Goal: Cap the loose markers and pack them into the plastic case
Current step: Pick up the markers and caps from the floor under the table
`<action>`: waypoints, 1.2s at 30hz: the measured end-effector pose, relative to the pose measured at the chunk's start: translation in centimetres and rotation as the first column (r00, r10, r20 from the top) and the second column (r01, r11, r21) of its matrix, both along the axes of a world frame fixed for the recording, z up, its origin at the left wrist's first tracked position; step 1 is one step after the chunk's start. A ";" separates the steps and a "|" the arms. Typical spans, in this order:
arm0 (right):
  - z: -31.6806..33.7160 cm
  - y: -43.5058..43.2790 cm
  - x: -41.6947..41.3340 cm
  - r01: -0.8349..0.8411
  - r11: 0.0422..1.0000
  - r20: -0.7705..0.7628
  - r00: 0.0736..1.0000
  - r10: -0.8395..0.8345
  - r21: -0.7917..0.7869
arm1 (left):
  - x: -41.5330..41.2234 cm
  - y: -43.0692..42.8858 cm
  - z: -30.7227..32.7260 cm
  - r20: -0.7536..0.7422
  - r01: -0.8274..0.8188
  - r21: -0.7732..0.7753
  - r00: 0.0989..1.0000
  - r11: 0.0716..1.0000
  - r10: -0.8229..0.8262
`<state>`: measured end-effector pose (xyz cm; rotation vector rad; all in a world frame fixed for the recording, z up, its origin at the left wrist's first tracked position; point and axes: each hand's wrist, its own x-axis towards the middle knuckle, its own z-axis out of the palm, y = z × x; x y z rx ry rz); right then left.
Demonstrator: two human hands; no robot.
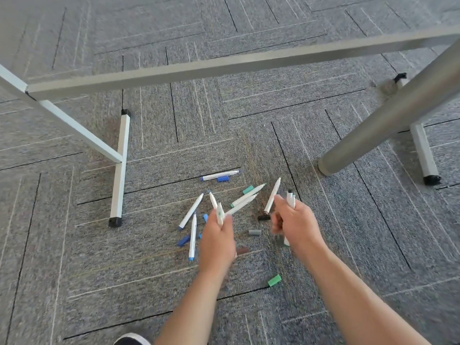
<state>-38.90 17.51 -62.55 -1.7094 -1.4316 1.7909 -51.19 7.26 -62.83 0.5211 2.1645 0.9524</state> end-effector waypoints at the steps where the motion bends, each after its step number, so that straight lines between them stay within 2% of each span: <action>1: -0.7 0.4 0.0 0.005 1.000 0.045 0.999 -0.006 0.013 | -0.4 0.5 0.0 0.016 0.042 0.013 0.999 0.999 -0.042; 4: -3.6 2.0 0.0 -0.015 0.996 0.256 0.967 -0.009 0.093 | -1.3 2.3 0.4 0.011 0.157 0.048 0.987 0.986 -0.158; 8: -5.9 4.1 -1.3 -0.148 0.973 0.528 0.849 0.033 0.177 | -2.1 4.3 0.9 -0.048 0.238 0.117 0.971 0.964 -0.234; 11: -5.9 5.5 -2.8 -0.285 0.951 0.667 0.733 0.133 0.123 | -2.9 5.0 0.3 -0.090 0.276 0.115 0.960 0.954 -0.266; 15: -6.4 6.5 -3.9 -0.312 0.949 0.744 0.645 0.176 0.046 | -4.2 5.3 -1.5 -0.173 0.333 -0.002 0.929 0.943 -0.328; 17: -6.6 6.8 -3.8 -0.305 0.952 0.731 0.654 0.195 0.019 | -4.7 5.5 -2.5 -0.266 0.378 -0.082 0.884 0.922 -0.386; 21: -5.8 7.0 -2.3 -0.109 0.992 0.519 0.846 0.122 -0.055 | -4.9 5.9 -4.4 -0.426 0.447 -0.290 0.731 0.846 -0.532; 24: -4.7 6.2 -1.4 -0.044 0.992 0.422 0.902 0.092 -0.122 | -4.1 6.2 -5.6 -0.446 0.498 -0.363 0.650 0.788 -0.616; 30: -3.5 4.9 -0.9 -0.001 0.992 0.243 0.969 0.032 -0.129 | -2.8 6.5 -7.0 -0.469 0.482 -0.472 0.572 0.738 -0.673; 34: -3.2 4.4 -1.5 0.052 0.994 0.177 0.984 -0.034 -0.098 | -2.4 6.3 -6.2 -0.424 0.512 -0.464 0.589 0.723 -0.688; 36: -3.1 4.3 -1.8 0.077 0.996 0.205 0.977 -0.066 -0.047 | -2.7 6.0 -5.3 -0.373 0.493 -0.365 0.700 0.789 -0.610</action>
